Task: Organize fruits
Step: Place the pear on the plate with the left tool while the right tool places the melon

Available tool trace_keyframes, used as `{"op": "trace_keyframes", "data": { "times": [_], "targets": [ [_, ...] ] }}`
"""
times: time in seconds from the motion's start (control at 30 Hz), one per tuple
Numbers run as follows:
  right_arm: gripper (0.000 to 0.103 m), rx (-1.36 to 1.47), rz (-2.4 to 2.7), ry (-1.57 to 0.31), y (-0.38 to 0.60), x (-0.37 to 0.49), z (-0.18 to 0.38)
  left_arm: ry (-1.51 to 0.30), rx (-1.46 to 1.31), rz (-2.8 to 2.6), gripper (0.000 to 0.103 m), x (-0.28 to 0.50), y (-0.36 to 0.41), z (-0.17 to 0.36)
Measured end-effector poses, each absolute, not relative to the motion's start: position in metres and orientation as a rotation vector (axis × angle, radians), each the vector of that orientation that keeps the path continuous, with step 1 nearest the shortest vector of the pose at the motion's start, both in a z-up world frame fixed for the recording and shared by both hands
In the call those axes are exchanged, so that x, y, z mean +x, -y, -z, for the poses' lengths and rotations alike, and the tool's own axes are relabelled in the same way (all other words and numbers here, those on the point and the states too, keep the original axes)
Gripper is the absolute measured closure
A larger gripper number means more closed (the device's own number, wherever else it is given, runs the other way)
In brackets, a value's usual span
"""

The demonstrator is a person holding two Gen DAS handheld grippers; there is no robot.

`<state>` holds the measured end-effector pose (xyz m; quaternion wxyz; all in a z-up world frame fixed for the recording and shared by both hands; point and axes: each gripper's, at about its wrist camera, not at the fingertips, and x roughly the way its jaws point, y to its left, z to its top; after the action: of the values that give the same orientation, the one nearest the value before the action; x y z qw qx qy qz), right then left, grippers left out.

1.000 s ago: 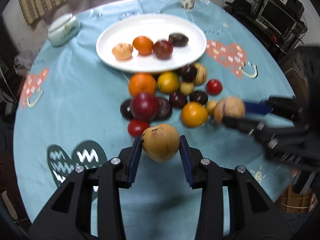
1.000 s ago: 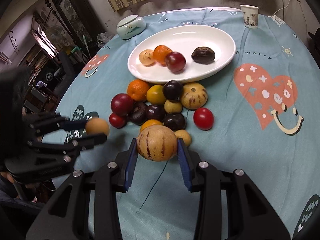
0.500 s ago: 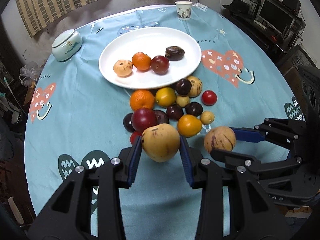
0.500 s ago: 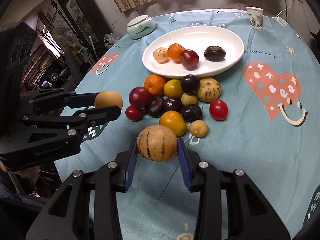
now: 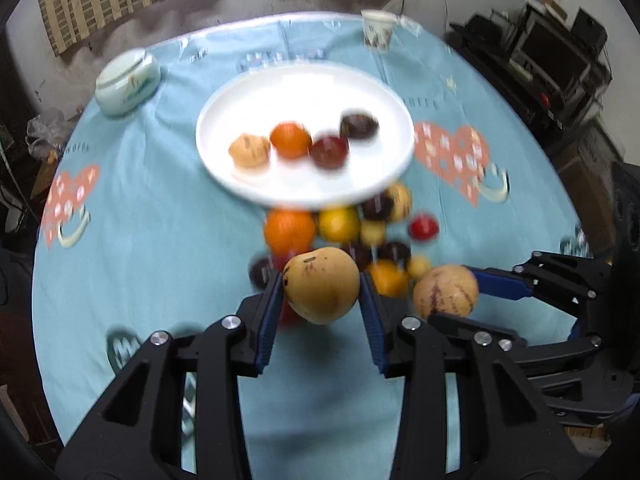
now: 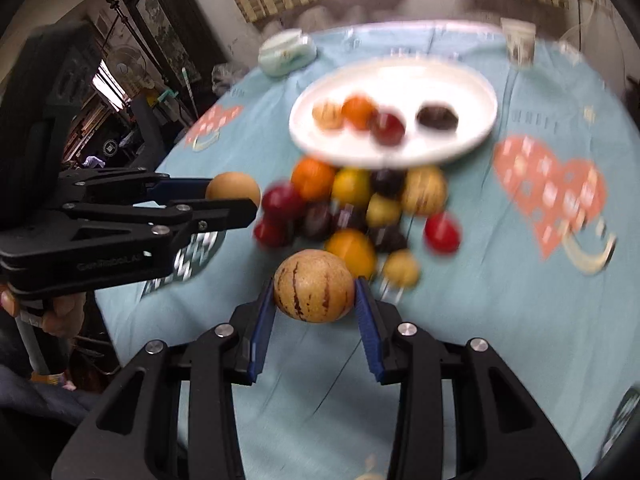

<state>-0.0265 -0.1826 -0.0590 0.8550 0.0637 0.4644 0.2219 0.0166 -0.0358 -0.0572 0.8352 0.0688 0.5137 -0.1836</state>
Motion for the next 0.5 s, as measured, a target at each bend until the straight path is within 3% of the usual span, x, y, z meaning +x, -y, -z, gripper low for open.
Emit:
{"op": "trace_keyframes", "data": {
  "times": [0.2, 0.5],
  "targets": [
    [0.063, 0.130, -0.391, -0.885, 0.196, 0.042, 0.035, -1.021, 0.088, 0.313, 0.064, 0.102, 0.044, 0.036],
    [0.062, 0.109, -0.349, -0.972, 0.191, 0.131, 0.070, -1.107, 0.102, 0.218, 0.064, 0.196, 0.069, 0.075]
  ]
}}
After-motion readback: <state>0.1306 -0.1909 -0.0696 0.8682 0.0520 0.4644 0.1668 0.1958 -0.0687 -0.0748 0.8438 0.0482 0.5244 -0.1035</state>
